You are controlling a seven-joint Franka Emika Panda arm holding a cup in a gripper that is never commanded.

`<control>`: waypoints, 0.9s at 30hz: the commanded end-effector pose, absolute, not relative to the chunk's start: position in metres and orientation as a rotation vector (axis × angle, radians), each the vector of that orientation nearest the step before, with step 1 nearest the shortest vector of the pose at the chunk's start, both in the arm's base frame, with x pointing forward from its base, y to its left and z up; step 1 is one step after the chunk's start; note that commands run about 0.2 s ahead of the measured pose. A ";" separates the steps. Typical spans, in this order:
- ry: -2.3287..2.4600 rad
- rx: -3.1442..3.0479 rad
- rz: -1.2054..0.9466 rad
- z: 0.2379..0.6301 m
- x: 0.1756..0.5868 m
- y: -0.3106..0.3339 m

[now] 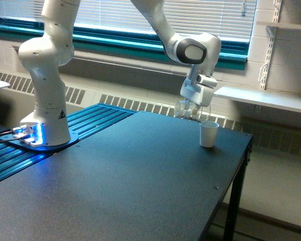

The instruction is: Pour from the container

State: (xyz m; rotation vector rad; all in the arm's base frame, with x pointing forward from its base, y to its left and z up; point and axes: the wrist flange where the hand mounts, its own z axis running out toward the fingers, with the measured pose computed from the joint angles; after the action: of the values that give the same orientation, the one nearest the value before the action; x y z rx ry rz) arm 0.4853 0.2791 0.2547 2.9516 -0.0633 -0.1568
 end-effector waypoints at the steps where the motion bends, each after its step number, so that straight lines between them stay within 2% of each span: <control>1: -0.037 2.966 -0.167 0.264 0.489 0.279; 27: 0.006 2.969 -0.204 0.272 0.490 0.281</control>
State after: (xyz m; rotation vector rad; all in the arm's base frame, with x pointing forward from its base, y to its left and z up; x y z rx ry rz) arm 0.4888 0.2789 0.2631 2.9609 -0.0211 -0.2141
